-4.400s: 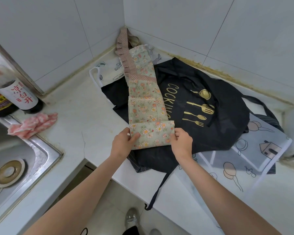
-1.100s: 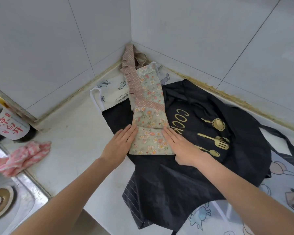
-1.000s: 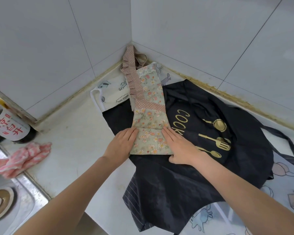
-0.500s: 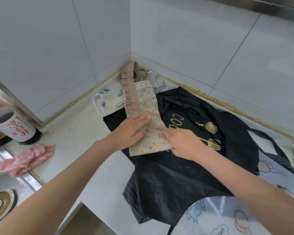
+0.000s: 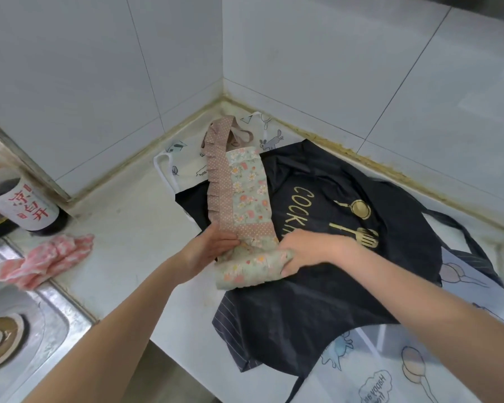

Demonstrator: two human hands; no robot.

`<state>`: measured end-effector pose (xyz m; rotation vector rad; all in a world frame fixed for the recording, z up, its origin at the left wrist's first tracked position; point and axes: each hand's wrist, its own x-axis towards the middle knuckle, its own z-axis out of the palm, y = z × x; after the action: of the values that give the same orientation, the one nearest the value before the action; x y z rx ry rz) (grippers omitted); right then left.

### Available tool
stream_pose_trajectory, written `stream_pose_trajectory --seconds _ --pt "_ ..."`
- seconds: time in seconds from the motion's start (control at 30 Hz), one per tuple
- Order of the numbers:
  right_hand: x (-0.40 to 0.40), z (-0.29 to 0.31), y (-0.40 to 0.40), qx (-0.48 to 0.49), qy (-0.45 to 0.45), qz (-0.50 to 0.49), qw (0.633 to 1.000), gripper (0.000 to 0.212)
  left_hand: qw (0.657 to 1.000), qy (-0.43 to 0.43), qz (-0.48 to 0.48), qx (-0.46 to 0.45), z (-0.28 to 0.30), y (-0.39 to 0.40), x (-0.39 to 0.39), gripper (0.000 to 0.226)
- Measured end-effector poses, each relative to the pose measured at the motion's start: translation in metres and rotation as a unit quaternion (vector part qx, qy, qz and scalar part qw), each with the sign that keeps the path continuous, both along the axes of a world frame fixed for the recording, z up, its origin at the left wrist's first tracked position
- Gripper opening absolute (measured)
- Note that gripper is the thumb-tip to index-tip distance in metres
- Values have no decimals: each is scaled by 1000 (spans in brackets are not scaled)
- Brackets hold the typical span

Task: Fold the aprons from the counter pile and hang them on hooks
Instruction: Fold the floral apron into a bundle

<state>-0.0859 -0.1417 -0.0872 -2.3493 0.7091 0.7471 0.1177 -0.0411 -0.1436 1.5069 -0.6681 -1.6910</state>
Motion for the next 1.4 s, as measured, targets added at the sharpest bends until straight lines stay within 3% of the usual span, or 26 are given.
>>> stream_pose_trajectory --seconds 0.13,0.2,0.3,0.4,0.5,0.53,0.6,0.63,0.67,0.7,0.77,0.83,0.9,1.03,1.4 --pt "18 -1 -35 185 27 -180 966 19 988 108 112 3 -2 6 -1 67" --pt "20 -10 -45 199 14 -268 943 43 988 99 117 -13 -6 8 -4 65" --pt "24 -28 -47 163 7 -343 925 66 994 -48 94 -25 -8 6 -12 66" --pt "25 -42 -40 133 -26 -404 905 73 978 -157 139 -19 -13 -1 -20 48" --pt "28 -48 -30 43 -60 -412 908 83 952 -258 166 -17 -13 -6 -29 49" --pt "28 -48 -23 -3 -66 -404 913 86 919 -369 138 -35 -12 -5 -32 53" --pt "26 -45 -8 -148 -89 -324 930 75 768 -627 46 -125 -13 -6 -31 58" --pt "24 -44 1 -241 -100 -234 937 67 690 -697 5 -196 -16 -8 -29 59" --pt "22 -46 8 -315 -125 -135 931 65 633 -722 -43 -274 -21 -11 -26 59" --pt "21 -50 14 -356 -141 -60 922 70 599 -722 -97 -333 -24 -14 -24 56" --pt "17 -53 19 -362 -137 -21 922 84 601 -697 -206 -333 -23 -13 -20 52" --pt "12 -56 19 -306 -106 -9 946 84 641 -658 -296 -261 -21 -10 -15 81" --pt "9 -58 23 -280 -73 17 957 89 688 -597 -358 -205 -25 -6 -13 96" --pt "9 -69 21 -256 -58 16 965 98 673 -607 -380 -184 -33 -10 -12 112" --pt "17 -66 4 -177 -55 3 983 98 714 -570 -372 -166 -19 -11 -3 106"
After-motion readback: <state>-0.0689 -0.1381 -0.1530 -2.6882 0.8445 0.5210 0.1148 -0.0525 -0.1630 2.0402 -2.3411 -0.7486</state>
